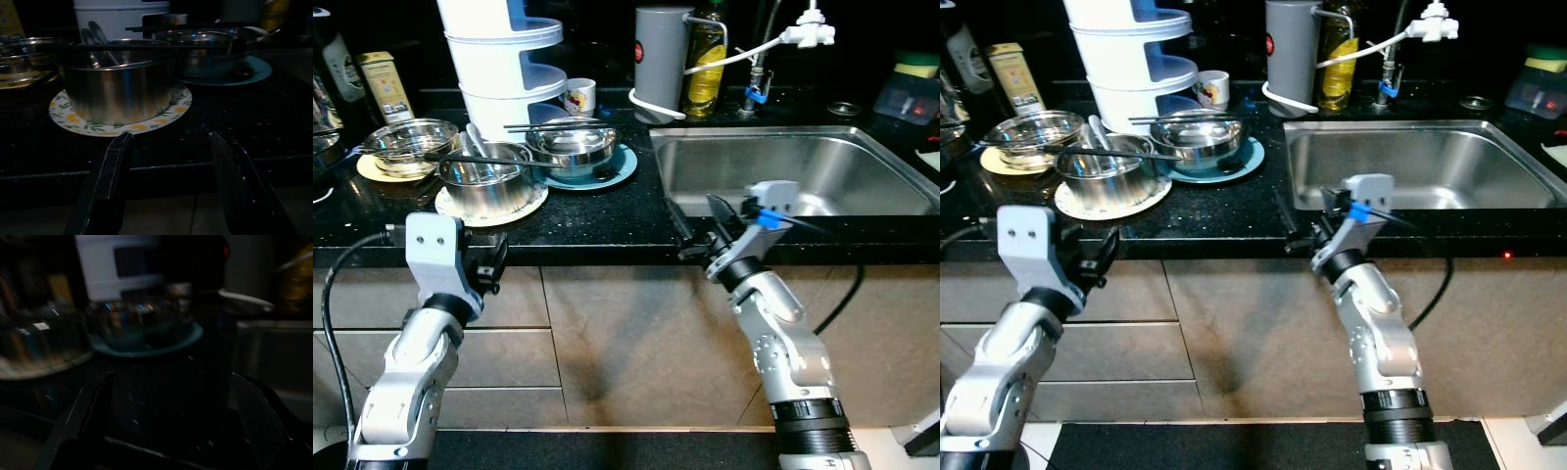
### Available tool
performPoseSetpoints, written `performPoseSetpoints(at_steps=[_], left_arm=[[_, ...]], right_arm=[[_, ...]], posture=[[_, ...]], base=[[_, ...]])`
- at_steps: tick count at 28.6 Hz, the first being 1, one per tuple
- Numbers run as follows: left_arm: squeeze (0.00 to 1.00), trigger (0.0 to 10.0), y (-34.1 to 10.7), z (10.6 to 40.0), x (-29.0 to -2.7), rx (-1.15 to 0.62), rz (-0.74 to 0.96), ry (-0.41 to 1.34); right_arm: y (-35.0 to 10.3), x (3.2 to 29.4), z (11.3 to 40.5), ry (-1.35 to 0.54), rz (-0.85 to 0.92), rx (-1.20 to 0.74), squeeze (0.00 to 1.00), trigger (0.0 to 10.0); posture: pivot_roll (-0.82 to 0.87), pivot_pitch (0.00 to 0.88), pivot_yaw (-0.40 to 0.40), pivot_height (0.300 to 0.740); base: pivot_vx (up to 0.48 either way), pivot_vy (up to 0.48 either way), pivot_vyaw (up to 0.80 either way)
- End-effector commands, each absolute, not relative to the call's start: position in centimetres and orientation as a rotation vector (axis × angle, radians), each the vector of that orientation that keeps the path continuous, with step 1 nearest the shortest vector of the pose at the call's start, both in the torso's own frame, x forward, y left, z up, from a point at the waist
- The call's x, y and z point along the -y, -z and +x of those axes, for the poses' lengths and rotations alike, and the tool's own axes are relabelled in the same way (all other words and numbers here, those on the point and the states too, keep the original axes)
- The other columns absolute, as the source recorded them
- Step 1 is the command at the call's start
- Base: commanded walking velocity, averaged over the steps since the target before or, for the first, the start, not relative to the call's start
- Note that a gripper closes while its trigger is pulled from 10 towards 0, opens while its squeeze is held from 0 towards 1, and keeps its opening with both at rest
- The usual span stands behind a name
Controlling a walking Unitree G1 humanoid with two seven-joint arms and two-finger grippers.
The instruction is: Kitchen organization
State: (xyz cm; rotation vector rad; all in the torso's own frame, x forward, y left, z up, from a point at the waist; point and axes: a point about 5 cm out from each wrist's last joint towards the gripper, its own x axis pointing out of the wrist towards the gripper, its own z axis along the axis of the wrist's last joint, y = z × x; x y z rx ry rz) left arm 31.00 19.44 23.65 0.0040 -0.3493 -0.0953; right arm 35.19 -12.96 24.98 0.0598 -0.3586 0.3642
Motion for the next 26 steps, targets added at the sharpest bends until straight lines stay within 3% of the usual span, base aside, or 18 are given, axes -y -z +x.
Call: performPoseSetpoints(at_steps=[1, 7, 12, 17, 26], left_arm=[[0.00, 10.0, -24.3, 30.9, -18.6, 0.384, 0.018, 0.129], [0.00, 10.0, -23.4, 30.7, -16.4, 0.355, 0.026, 0.225], [0.00, 10.0, -23.2, 30.9, -16.4, 0.352, 0.030, 0.218], [0.00, 10.0, -23.4, 31.2, -16.5, 0.350, 0.032, 0.217], [0.00, 10.0, -23.4, 31.3, -16.2, 0.349, 0.041, 0.229]], right_arm=[[-24.4, 13.2, 35.3, -0.327, 0.009, 0.345, 0.00, 10.0], [-24.3, 13.7, 35.4, -0.239, -0.050, 0.352, 0.00, 10.0], [-24.1, 13.8, 35.4, -0.220, -0.027, 0.344, 0.00, 10.0], [-23.8, 13.7, 35.5, -0.220, -0.024, 0.327, 0.00, 10.0], [-24.0, 13.4, 35.2, -0.218, -0.025, 0.361, 0.00, 10.0]], posture=[[0.01, 0.170, -0.004, 0.740], [0.00, 0.170, 0.009, 0.740], [0.00, 0.170, 0.009, 0.740], [0.00, 0.170, 0.009, 0.740], [0.00, 0.157, 0.010, 0.740]], base=[[0.000, 0.000, 0.00], [0.000, 0.000, 0.00], [0.000, 0.000, 0.00], [0.000, 0.000, -0.75], [0.000, 0.000, 0.00]])
